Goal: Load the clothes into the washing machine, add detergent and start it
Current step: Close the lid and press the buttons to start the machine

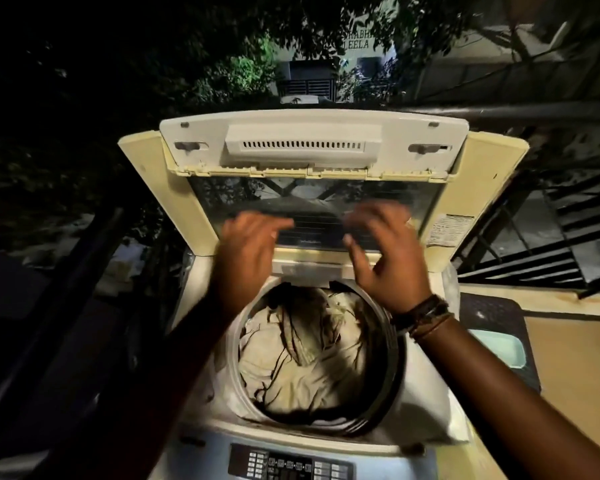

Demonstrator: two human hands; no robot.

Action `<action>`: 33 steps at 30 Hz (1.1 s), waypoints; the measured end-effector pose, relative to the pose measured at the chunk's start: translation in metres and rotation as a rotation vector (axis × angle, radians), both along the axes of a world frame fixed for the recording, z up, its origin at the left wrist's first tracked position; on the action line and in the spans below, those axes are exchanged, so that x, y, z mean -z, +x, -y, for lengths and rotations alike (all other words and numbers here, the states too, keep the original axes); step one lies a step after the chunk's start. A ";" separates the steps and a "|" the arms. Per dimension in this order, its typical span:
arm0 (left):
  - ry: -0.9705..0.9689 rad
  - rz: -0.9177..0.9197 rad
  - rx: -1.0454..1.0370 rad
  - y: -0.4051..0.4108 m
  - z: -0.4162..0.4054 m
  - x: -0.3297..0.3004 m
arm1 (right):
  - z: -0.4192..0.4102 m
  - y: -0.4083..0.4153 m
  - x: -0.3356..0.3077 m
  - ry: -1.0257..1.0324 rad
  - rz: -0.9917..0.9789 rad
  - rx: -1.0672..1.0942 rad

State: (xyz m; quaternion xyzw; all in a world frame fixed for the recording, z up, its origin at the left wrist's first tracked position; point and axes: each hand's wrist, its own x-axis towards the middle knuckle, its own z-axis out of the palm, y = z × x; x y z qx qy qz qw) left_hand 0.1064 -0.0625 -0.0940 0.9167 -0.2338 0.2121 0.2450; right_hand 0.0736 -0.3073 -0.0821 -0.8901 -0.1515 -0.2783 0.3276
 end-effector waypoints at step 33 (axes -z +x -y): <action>0.174 -0.017 0.003 -0.142 -0.054 -0.052 | -0.064 -0.158 -0.065 -0.427 -0.368 0.237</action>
